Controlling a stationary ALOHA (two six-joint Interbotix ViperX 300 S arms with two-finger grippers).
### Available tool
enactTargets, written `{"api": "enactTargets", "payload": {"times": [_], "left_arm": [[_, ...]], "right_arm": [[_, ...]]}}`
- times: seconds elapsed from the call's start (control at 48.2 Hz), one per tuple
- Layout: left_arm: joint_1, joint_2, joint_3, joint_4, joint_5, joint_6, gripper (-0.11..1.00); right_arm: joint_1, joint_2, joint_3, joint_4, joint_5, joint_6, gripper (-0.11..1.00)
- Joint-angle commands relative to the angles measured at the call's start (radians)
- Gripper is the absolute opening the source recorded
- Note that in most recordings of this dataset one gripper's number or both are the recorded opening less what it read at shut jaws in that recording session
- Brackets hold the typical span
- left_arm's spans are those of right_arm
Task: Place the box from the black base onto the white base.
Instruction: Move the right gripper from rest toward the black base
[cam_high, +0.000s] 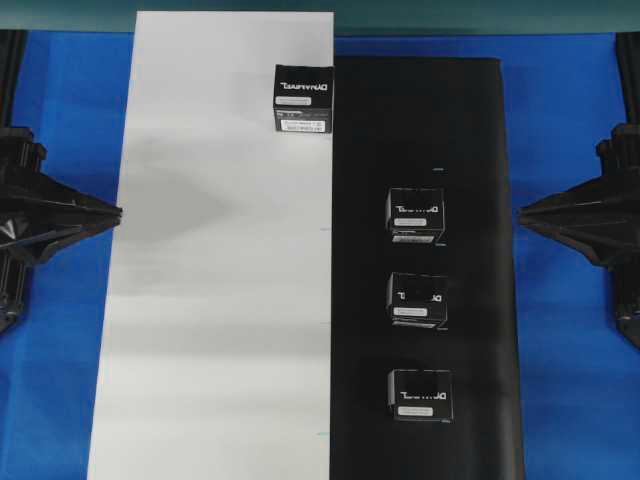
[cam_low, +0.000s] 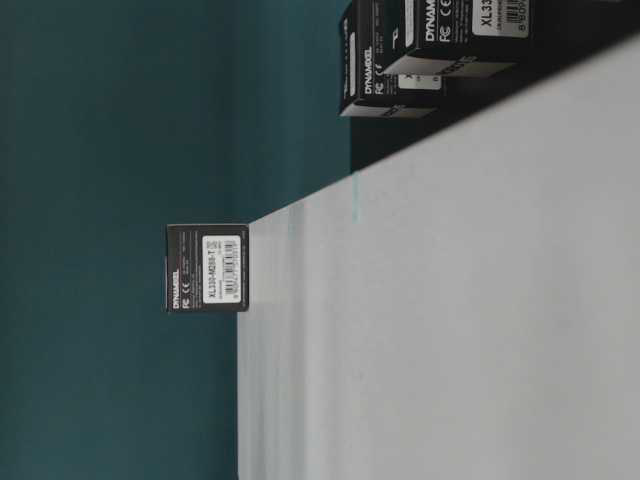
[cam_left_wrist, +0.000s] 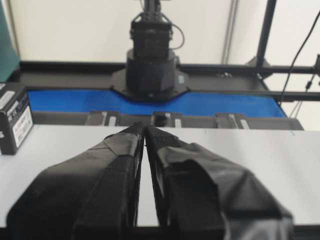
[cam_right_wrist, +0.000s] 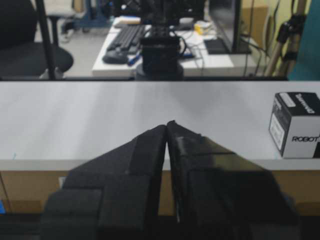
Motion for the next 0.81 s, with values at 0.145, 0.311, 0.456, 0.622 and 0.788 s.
{"api": "enactTargets", "payload": {"times": [0.145,0.311,0.456,0.622,0.788], "left_arm": [[-0.044,0.006,-0.038,0.015,0.08,-0.075,-0.03],[-0.049,-0.012,-0.048,0.014,0.133,-0.095,-0.06],[-0.049,-0.034,-0.052,0.015,0.144,-0.097,-0.06],[-0.049,-0.051,-0.055,0.015,0.149,-0.098,-0.06],[-0.049,-0.051,-0.055,0.015,0.173,-0.106,-0.06]], "right_arm": [[-0.121,0.0,-0.071,0.124,0.244,0.029,0.06],[-0.219,-0.005,-0.12,0.083,0.451,0.003,0.07],[-0.276,0.008,-0.11,0.067,0.52,-0.028,0.09],[-0.321,0.063,-0.095,0.04,0.611,-0.11,0.14],[-0.356,0.14,-0.092,0.04,0.629,-0.195,0.32]]}}
